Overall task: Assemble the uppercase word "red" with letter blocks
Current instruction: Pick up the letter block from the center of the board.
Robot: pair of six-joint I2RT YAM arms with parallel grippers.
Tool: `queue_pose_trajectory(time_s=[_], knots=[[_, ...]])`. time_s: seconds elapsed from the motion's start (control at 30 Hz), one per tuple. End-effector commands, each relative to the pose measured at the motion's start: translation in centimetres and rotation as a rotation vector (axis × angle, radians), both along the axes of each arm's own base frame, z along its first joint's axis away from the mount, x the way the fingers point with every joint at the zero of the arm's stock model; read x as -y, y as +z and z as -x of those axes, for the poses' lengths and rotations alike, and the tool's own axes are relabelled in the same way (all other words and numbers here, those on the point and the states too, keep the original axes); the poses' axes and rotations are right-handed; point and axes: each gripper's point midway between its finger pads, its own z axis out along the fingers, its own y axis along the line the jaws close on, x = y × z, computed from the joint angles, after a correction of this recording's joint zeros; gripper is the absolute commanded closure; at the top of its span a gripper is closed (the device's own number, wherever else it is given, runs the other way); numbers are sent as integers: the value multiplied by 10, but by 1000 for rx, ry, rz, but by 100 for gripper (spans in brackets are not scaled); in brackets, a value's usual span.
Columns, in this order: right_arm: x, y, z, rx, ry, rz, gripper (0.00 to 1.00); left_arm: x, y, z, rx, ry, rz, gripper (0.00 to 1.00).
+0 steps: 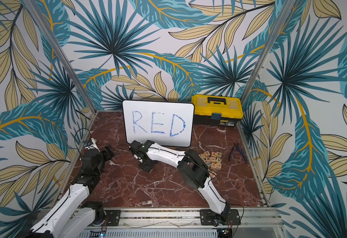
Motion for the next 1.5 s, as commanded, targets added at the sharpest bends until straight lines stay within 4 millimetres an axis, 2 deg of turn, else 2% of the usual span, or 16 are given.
queue_pose_trajectory(time_s=[0.0,0.1,0.27,0.43,0.73,0.87,1.03,1.17,1.47], knots=[[0,-11,1,-33,-41,16,49,-3,-7,3,-14,7,6,21],[-5,-12,3,-54,-61,0,52,-3,-8,4,-14,9,6,21],[0,-19,6,-65,-88,23,54,-3,-7,4,-12,9,5,21],[1,-17,4,-62,-124,20,61,-4,-8,5,-16,10,7,21],[9,-10,2,-47,-253,43,69,-3,-7,4,-14,8,9,22],[0,-2,6,-85,-407,-15,69,-3,-8,4,-16,8,9,22],[-14,-2,11,-143,-598,-97,69,-3,-7,5,-12,10,11,22],[-24,-10,10,-175,-675,-122,69,-3,-8,5,-15,8,16,22],[-35,-13,0,-178,-862,-165,68,-1,-7,5,-6,0,27,22]])
